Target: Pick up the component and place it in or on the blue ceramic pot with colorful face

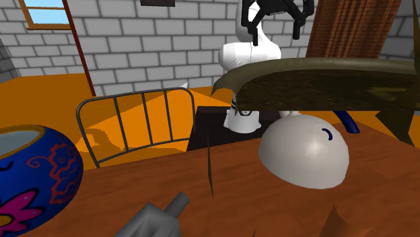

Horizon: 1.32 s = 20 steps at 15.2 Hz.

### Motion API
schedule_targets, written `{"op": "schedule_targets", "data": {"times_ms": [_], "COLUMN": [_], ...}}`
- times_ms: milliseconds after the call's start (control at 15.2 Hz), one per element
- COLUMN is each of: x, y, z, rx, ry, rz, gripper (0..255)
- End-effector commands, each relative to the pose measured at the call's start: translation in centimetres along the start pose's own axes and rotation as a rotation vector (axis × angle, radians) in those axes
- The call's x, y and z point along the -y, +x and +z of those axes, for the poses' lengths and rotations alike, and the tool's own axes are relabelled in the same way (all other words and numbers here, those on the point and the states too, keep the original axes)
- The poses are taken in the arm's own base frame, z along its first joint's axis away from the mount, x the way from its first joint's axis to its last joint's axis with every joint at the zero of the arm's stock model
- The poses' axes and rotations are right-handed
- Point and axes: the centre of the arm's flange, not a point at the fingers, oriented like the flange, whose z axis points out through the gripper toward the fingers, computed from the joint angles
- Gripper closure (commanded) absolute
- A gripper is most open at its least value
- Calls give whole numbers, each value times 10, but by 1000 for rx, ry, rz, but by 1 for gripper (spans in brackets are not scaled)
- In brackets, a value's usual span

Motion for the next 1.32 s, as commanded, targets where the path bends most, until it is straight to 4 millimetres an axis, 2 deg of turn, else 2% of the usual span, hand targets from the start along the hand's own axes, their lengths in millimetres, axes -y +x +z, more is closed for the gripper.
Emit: {"op": "schedule_targets", "data": {"times_ms": [0,594,1254], "x": [0,-51,-118], "y": [0,84,174], "z": [0,54,108], "rx": [0,-30,-62], "ry": [0,-47,-98], "rz": [0,84,178], "gripper": [0,0,0]}}
